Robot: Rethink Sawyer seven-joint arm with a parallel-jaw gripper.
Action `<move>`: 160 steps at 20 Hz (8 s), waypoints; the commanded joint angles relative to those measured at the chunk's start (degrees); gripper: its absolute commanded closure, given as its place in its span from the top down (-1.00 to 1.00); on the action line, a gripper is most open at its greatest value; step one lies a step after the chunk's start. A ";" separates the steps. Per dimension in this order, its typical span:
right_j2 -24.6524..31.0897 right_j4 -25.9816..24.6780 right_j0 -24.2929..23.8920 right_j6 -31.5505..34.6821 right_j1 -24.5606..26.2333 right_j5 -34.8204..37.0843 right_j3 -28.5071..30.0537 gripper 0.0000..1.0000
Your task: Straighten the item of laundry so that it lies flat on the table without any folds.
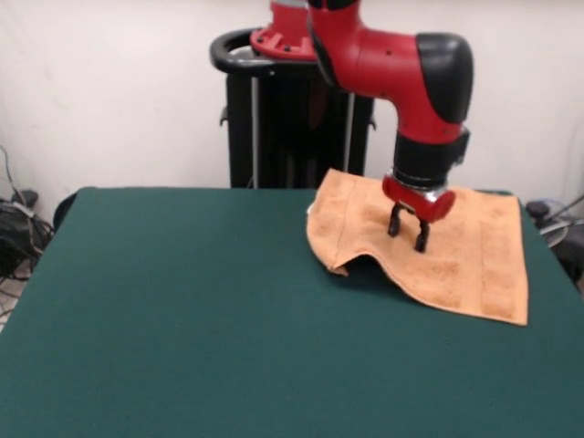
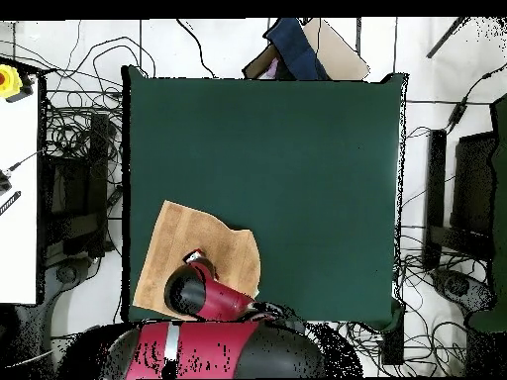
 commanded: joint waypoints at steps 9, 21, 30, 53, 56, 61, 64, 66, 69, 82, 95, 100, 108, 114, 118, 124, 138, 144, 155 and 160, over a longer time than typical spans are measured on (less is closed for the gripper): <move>17.71 21.05 15.34 24.05 8.84 3.49 -16.90 1.00; 18.90 22.73 14.37 18.61 8.12 4.79 -14.92 1.00; 21.60 16.84 8.83 17.40 8.88 4.03 -13.42 1.00; -17.81 18.79 30.75 12.14 -9.64 35.76 -16.69 1.00; -24.35 16.83 33.63 10.47 -6.88 31.80 -18.28 1.00; -28.49 15.38 34.40 10.22 -1.53 24.97 -19.33 1.00; -32.80 16.88 36.24 11.17 4.76 22.17 -21.77 1.00; -31.78 17.54 34.39 10.76 7.00 18.24 -22.30 1.00; -27.76 16.46 29.80 9.17 9.02 15.00 -23.18 1.00; -6.89 -1.72 6.10 0.48 13.50 17.06 -24.08 1.00; -13.09 -9.60 7.97 6.87 -5.22 26.73 -16.33 1.00; -16.75 -7.54 12.89 10.34 -13.79 33.94 -14.31 1.00; -7.50 -6.01 10.75 11.47 -5.38 22.36 -12.85 1.00; 0.56 -11.05 3.51 9.27 8.23 10.85 -15.56 1.00; 5.06 -11.60 0.82 9.66 12.59 9.57 -15.74 1.00; 8.15 -11.19 -0.73 8.70 16.27 11.64 -16.80 1.00; -26.48 4.55 30.92 7.92 22.22 26.09 -30.21 1.00; -35.47 10.99 37.88 9.01 32.22 23.27 -35.09 1.00; -44.00 10.81 39.54 7.19 41.30 13.24 -37.04 1.00; -44.42 7.92 36.88 6.71 42.51 6.90 -37.20 1.00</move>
